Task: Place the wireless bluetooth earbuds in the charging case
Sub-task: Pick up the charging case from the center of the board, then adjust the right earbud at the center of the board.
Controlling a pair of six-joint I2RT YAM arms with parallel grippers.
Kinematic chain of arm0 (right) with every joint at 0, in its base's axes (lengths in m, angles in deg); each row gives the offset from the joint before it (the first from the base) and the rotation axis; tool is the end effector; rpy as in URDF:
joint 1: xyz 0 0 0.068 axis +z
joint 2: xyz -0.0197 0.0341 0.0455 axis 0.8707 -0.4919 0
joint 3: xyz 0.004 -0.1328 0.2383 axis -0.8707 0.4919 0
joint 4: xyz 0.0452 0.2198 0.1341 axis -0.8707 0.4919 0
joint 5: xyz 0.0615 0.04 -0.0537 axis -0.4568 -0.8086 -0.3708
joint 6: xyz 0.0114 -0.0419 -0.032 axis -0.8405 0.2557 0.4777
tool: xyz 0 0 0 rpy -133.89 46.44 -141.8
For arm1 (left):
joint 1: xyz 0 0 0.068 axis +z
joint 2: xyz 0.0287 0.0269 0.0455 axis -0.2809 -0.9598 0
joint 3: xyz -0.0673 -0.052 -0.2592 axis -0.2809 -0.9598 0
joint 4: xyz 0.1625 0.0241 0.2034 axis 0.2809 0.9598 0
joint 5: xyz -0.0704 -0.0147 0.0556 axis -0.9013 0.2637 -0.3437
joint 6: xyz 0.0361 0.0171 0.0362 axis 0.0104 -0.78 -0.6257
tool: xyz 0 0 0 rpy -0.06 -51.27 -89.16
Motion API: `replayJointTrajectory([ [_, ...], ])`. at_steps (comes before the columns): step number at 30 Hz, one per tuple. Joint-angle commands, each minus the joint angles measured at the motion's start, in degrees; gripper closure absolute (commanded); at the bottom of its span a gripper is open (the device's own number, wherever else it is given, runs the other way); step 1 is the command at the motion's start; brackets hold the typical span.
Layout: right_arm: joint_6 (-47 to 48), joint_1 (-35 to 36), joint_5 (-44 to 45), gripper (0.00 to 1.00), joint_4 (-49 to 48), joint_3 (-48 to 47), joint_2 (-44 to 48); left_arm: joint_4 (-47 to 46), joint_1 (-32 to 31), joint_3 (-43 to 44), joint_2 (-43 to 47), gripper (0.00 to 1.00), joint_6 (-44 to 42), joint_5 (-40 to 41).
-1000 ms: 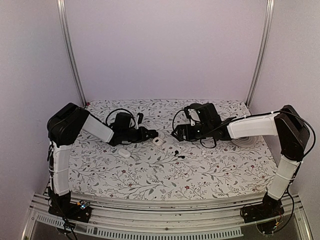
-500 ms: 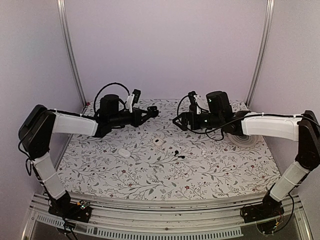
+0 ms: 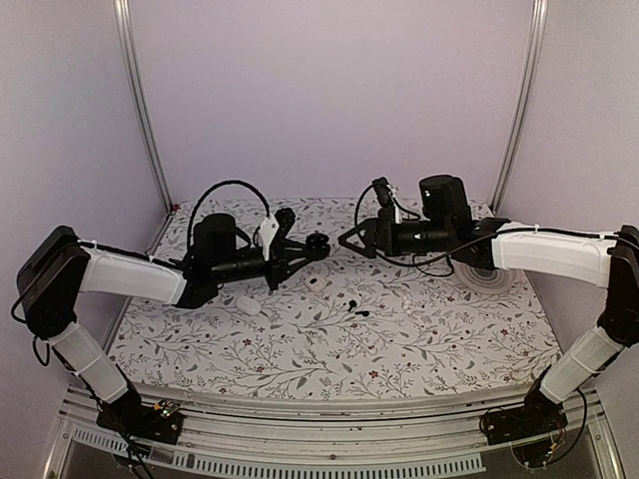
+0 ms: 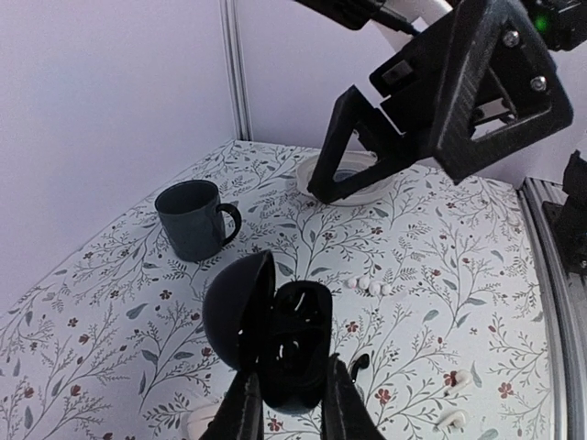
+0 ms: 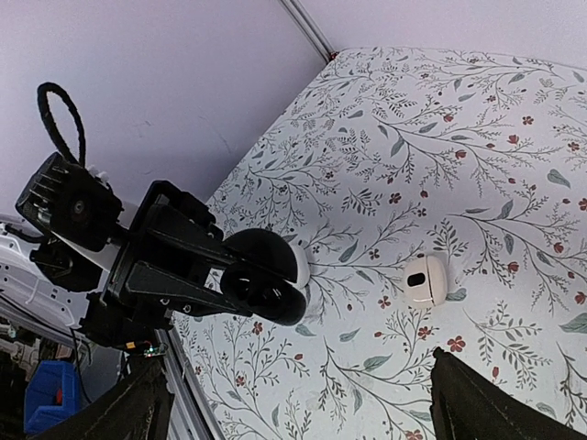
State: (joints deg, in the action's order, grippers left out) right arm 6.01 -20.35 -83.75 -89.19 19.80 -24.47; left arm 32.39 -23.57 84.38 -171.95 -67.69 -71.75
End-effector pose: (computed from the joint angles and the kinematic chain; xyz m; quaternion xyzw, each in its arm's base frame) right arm 0.2650 0.2433 0.2823 -0.2272 0.7926 0.4386 0.3576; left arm 0.2577 -0.2340 0.2184 0.4010 0.6462 -0.3432 0.5512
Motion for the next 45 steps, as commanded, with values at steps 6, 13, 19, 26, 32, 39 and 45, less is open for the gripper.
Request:
replayJointTrajectory([
  [6,1.3,0.3,3.1,0.03,7.4,0.6,3.3,-7.1,-1.5,-4.6,5.7,1.00,-6.9,2.9],
  [13,-0.7,1.6,17.4,0.15,18.0,1.5,1.9,-11.4,-2.4,-10.8,11.0,1.00,-5.1,6.7],
  [19,-6.1,4.1,23.0,0.26,22.2,3.2,-1.0,-10.9,-4.2,-14.8,15.2,1.00,-3.7,8.8],
  [26,-13.6,6.4,26.6,0.40,24.2,3.7,-6.4,-15.0,-4.4,-19.5,18.7,1.00,3.8,11.9],
  [32,-17.4,6.6,25.4,0.44,20.7,6.4,-8.4,-14.9,-4.3,-21.0,20.3,1.00,4.3,11.6],
  [39,-19.0,6.6,28.7,0.48,20.6,4.1,-12.8,-13.7,-4.3,-20.2,20.9,1.00,4.2,10.6],
  [45,-20.0,6.9,28.6,0.52,19.9,-0.1,-15.5,-13.2,-4.3,-20.3,21.1,1.00,3.7,10.0],
])
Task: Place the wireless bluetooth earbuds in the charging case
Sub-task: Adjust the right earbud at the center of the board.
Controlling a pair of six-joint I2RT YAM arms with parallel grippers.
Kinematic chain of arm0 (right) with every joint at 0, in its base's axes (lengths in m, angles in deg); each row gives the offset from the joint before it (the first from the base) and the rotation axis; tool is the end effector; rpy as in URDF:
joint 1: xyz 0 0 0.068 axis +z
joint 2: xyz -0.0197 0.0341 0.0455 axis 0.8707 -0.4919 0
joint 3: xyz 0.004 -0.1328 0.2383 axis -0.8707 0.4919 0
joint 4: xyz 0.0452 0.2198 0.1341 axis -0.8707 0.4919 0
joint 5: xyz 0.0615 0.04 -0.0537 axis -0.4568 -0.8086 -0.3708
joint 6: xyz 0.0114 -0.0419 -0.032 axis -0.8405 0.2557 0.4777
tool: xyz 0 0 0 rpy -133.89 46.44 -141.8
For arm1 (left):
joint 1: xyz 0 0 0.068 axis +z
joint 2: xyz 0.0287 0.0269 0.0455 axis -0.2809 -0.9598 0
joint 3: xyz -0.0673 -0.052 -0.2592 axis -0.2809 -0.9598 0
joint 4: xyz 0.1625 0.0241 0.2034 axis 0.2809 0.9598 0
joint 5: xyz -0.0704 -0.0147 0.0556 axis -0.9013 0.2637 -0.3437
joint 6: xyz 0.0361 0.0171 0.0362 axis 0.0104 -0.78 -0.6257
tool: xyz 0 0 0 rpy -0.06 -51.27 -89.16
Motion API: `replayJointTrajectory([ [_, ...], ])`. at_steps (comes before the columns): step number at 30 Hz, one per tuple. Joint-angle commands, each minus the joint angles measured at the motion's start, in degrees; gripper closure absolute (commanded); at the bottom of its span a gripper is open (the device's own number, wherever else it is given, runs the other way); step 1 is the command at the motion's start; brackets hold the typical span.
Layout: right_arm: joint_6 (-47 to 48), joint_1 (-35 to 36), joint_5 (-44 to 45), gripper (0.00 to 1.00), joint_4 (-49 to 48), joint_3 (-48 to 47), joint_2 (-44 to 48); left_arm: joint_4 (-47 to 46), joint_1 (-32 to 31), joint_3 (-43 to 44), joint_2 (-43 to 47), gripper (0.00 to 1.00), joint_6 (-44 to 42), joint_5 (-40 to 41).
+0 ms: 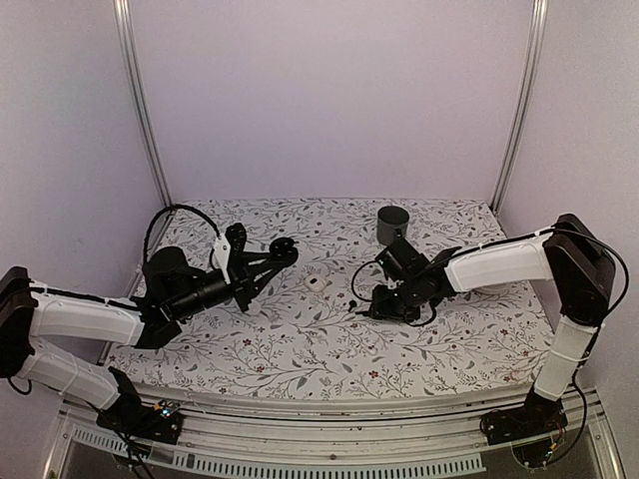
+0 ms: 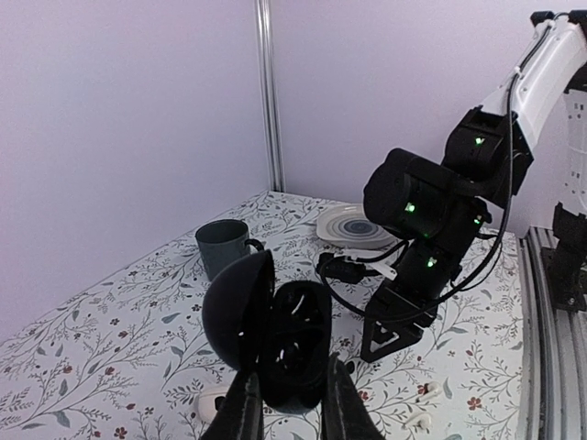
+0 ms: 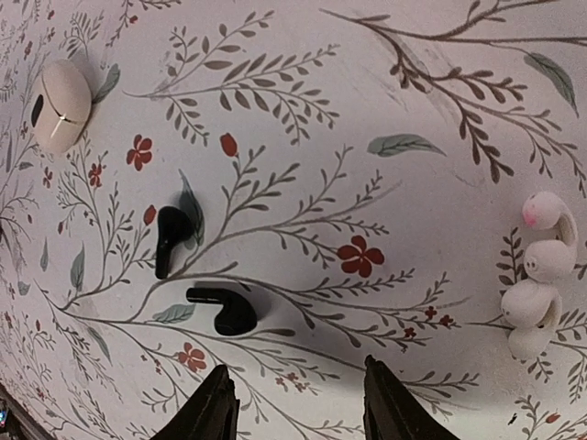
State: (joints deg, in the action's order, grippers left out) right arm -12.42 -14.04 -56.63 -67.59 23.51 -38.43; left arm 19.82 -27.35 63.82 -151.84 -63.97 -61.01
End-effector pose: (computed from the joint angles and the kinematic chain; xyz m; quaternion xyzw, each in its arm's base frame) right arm 0.2409 0.2516 0.1481 -0.0244 0.9710 0.1523 0.1826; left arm 0.1818 -0.1844 0.2278 0.3315 0.6089 -0.3372 0.6368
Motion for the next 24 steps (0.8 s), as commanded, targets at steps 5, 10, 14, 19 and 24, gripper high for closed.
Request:
replayJointTrajectory([
  [5,-1.7,0.7,2.6,0.55,-0.1,-7.2,-3.9,-0.5,-0.6,0.1,1.5,1.00,0.1,-0.8],
  [10,-1.6,0.9,4.3,0.60,1.9,-9.4,-6.6,-0.5,-0.6,-0.1,2.1,1.00,0.1,-1.0],
  [14,-1.1,1.0,5.6,0.61,3.2,-9.4,-8.0,-0.5,-0.5,-0.2,2.4,1.00,0.1,-1.2],
  [19,-0.4,2.0,5.9,0.62,4.3,-9.5,-8.0,-0.6,-0.6,0.0,2.2,1.00,0.2,-1.2],
  [24,-0.9,2.6,6.1,0.62,4.6,-7.7,-5.4,-0.5,-0.6,0.1,2.2,1.00,0.2,-1.1],
])
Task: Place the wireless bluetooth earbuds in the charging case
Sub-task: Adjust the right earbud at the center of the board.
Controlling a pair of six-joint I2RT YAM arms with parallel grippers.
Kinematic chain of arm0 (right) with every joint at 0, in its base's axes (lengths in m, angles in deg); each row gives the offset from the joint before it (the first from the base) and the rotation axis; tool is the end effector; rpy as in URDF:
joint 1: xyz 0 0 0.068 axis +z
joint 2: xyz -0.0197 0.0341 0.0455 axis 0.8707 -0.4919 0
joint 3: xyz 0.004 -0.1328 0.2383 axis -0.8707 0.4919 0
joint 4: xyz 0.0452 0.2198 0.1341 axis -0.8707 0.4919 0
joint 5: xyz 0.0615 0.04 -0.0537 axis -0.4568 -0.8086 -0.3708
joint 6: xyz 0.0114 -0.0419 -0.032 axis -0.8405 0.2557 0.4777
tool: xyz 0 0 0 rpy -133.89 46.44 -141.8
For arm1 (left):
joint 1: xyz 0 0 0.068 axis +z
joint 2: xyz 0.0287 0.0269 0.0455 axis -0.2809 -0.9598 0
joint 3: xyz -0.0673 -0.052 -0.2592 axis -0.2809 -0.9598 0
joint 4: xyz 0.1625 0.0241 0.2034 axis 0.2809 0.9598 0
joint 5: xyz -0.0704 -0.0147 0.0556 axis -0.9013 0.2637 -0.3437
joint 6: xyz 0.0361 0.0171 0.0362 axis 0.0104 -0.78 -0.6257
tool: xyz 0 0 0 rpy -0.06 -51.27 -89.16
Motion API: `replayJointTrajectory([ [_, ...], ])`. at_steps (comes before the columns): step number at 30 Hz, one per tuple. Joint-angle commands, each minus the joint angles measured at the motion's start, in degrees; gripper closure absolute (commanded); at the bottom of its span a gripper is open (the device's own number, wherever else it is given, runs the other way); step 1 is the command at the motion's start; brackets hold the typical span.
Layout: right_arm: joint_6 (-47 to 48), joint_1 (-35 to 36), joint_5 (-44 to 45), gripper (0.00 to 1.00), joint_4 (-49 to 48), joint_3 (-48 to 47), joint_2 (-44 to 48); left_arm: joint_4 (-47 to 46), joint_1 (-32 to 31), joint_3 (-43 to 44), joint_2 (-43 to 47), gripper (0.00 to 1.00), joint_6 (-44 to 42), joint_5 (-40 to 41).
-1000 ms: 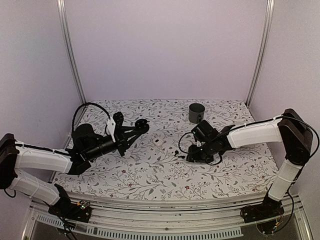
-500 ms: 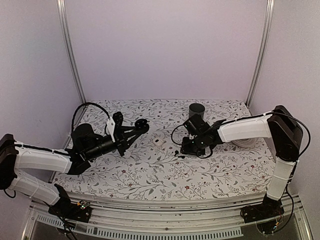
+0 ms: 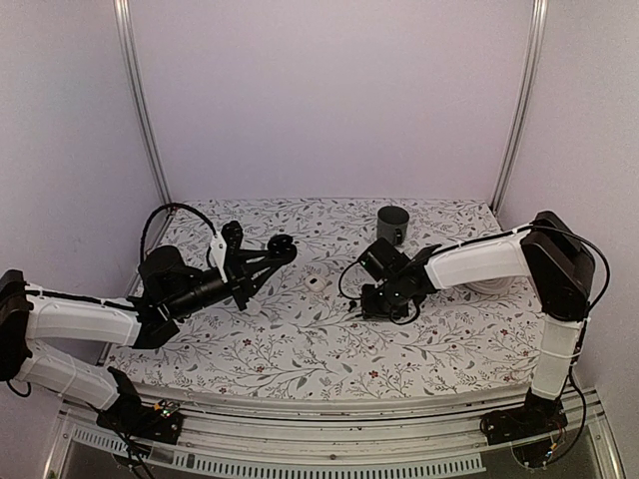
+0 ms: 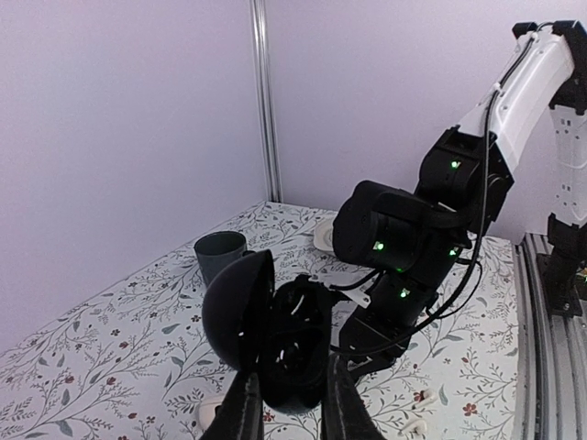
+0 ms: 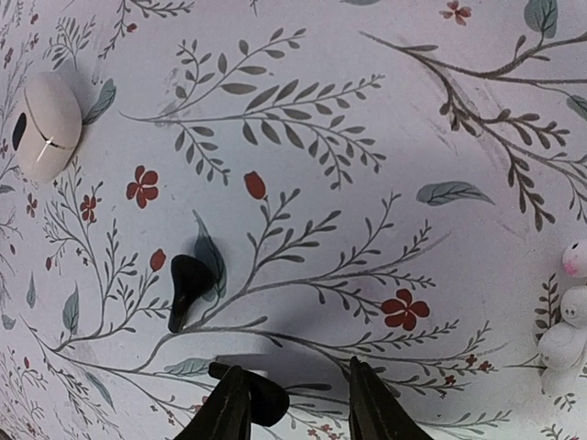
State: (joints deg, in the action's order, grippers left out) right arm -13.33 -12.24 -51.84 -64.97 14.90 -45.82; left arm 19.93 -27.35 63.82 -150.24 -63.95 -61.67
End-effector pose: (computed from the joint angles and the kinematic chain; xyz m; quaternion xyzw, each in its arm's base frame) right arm 0.2569 0.2815 0.1421 -0.0229 0.9722 0.1195 0.1998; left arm 0.1790 -0.1824 0.2342 0.3326 0.5980 -0.3431 0.6435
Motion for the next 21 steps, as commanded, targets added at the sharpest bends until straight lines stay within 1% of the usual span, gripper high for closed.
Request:
replayJointTrajectory([
  [1,-0.1,0.8,1.3,0.62,1.7,2.3,2.9,-0.5,-0.6,0.1,0.6,1.00,0.1,-0.4],
  [5,0.6,0.8,0.6,0.62,0.6,5.4,6.0,-0.4,-0.6,0.3,0.2,1.00,0.3,-0.6],
  [11,0.9,0.8,1.8,0.62,2.4,8.1,8.4,0.1,-0.6,1.1,-0.2,1.00,0.4,-0.7],
  [16,0.4,0.8,-0.3,0.65,0.7,8.6,10.5,0.5,-0.6,1.3,-0.5,1.00,0.7,-0.7],
  [21,0.3,1.1,-0.8,0.63,0.3,7.1,10.1,0.5,-0.6,1.4,-0.7,1.00,0.9,-0.9],
])
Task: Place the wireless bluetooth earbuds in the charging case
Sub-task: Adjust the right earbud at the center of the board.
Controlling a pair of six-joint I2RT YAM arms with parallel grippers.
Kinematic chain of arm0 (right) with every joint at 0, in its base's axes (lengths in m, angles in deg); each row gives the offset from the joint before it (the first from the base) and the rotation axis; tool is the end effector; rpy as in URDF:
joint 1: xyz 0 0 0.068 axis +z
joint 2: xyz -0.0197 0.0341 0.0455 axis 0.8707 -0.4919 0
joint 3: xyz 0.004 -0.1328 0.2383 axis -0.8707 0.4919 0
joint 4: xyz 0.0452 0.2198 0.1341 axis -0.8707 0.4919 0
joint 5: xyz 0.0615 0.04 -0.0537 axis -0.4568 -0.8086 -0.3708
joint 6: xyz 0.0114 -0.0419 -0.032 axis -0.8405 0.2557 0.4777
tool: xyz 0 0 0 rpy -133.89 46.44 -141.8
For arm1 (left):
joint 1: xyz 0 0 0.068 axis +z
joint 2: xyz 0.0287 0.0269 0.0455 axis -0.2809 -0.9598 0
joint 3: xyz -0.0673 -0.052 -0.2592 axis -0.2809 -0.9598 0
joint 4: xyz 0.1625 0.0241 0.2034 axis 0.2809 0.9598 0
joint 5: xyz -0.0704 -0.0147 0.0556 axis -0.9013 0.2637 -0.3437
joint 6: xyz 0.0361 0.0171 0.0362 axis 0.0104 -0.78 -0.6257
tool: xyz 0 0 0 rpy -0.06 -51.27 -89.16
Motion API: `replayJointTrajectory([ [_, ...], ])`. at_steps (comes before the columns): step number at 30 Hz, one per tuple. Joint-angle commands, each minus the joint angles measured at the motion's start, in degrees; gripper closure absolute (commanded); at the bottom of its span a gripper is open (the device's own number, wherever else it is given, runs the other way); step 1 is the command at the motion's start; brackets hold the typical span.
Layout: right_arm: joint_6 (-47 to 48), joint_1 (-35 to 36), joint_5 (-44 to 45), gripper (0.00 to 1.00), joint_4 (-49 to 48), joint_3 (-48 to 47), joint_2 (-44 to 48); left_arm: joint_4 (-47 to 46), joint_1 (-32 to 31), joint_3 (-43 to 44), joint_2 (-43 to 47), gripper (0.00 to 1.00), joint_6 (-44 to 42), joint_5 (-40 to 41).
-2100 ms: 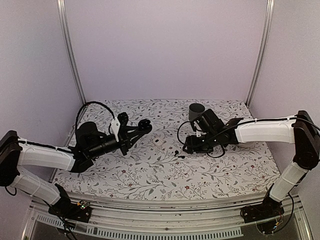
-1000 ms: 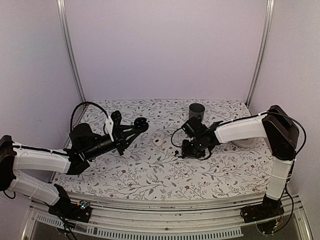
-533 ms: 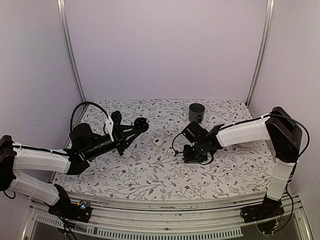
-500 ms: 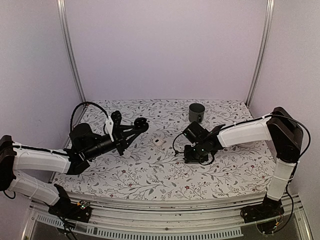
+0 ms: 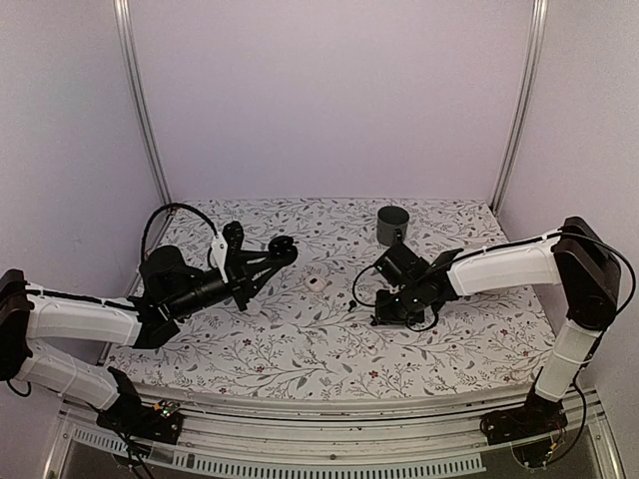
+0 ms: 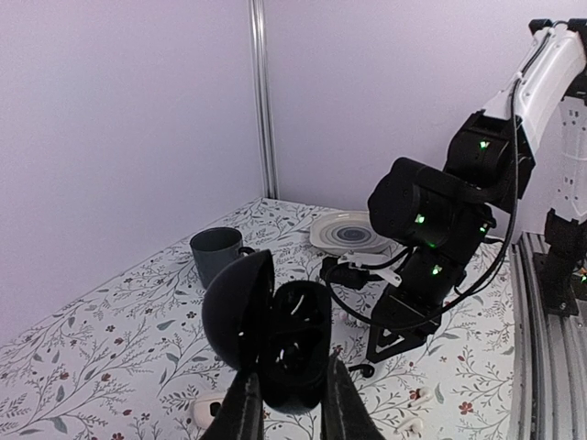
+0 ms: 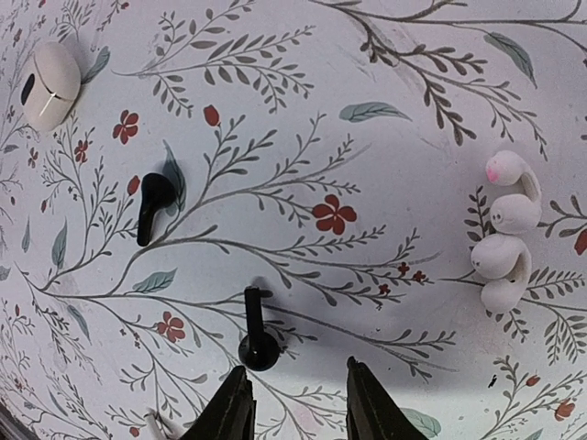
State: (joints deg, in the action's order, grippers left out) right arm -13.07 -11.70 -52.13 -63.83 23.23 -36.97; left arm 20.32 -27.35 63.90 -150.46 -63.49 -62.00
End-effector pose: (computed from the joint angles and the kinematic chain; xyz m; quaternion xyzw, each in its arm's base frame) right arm 0.2283 0.2546 0.1548 -0.0306 0.9734 0.1179 0.1942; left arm 0.1794 -0.1830 0.2330 0.3329 0.6016 -0.3466 0.6381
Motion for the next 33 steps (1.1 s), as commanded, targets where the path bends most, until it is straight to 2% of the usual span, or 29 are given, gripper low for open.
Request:
replayJointTrajectory([
  [1,0.1,0.6,-0.6,0.63,-0.9,-1.4,0.9,0.1,-0.6,1.4,-0.6,1.00,0.5,-0.6],
  [6,0.3,1.6,0.0,0.56,0.1,-2.7,-1.6,0.6,-0.6,1.5,-0.3,1.00,0.4,-0.5],
  [18,1.6,3.3,4.2,0.54,5.4,-7.1,-7.6,1.2,-0.6,1.9,-0.3,1.00,0.4,-0.4],
  [33,0.5,1.0,6.6,0.54,7.7,-2.3,-4.1,1.7,-0.6,2.3,0.0,1.00,0.7,-0.7],
])
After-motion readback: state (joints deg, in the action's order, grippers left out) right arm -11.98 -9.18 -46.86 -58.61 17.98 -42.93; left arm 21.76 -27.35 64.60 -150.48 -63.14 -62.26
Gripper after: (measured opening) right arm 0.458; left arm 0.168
